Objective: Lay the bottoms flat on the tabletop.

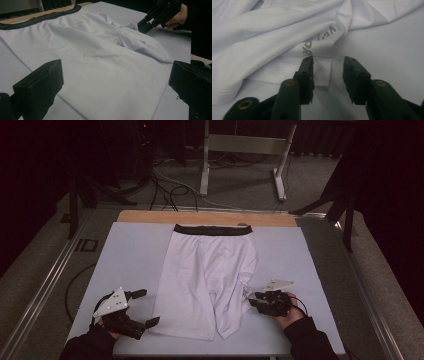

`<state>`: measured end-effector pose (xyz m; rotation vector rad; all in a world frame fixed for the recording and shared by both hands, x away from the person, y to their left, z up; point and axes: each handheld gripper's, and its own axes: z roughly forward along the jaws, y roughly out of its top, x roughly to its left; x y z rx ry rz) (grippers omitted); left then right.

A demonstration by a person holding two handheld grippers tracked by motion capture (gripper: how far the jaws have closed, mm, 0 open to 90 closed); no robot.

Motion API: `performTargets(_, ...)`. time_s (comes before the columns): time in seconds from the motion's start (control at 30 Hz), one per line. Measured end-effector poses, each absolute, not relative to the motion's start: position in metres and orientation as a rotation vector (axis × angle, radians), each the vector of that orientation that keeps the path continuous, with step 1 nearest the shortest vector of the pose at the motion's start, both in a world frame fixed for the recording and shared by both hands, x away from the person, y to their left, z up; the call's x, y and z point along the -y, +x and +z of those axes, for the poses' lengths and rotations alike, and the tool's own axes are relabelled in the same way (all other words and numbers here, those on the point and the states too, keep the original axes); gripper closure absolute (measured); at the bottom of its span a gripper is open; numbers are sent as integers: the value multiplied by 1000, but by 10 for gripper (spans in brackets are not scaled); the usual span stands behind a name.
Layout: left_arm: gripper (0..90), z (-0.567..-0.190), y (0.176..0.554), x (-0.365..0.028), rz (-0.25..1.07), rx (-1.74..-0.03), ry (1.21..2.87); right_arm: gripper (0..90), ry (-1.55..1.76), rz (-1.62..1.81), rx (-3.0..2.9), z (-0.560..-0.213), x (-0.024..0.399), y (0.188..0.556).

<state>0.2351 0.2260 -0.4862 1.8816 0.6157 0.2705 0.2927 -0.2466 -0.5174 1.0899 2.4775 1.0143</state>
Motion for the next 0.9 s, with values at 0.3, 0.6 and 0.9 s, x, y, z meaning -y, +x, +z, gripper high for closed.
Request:
performTargets(0.3,5,-486,234,-224,273,-614,1885,899,1079,986,-2476,-511,243,287)
performTargets(0.6,4,-486,235,-222,273,-611,1882,899,1080,1055,-2420,-491,256,264)
performTargets(0.9,4,-486,236,-221,271,-608,1885,898,1203,1090,-2362,-487,284,230)
